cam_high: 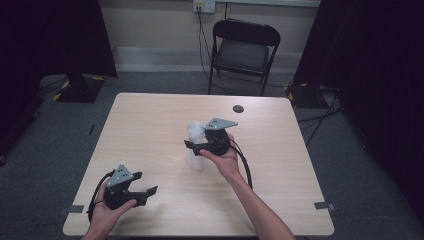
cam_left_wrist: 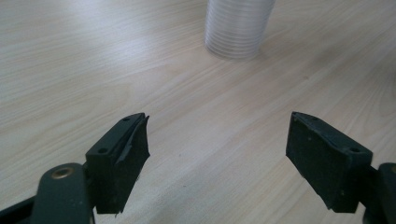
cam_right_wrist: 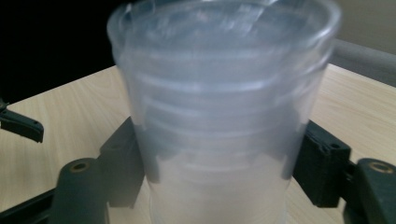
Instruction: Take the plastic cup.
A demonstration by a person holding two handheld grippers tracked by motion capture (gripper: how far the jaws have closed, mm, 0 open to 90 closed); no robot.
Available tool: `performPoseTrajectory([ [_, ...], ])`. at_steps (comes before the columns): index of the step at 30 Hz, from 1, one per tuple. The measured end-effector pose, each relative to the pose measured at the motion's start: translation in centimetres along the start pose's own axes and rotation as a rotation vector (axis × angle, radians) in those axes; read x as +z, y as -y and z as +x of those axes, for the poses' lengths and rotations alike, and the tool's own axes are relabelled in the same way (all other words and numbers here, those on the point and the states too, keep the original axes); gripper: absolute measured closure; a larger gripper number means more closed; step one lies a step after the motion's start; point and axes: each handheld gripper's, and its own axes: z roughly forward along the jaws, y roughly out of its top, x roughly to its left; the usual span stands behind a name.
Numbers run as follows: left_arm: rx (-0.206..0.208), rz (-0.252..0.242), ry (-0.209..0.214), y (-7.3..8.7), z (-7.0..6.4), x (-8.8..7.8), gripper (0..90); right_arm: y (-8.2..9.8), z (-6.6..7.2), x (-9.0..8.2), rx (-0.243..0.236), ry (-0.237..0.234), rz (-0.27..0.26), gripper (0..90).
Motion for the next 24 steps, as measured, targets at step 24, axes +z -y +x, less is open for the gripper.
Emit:
performPoseTrajectory([
  [24,-0.007,0.004,0.002,0.0,0.0,0.0,21.0,-2.0,0.0,-1.1,0.011,-0.010,-0.053,32.6],
])
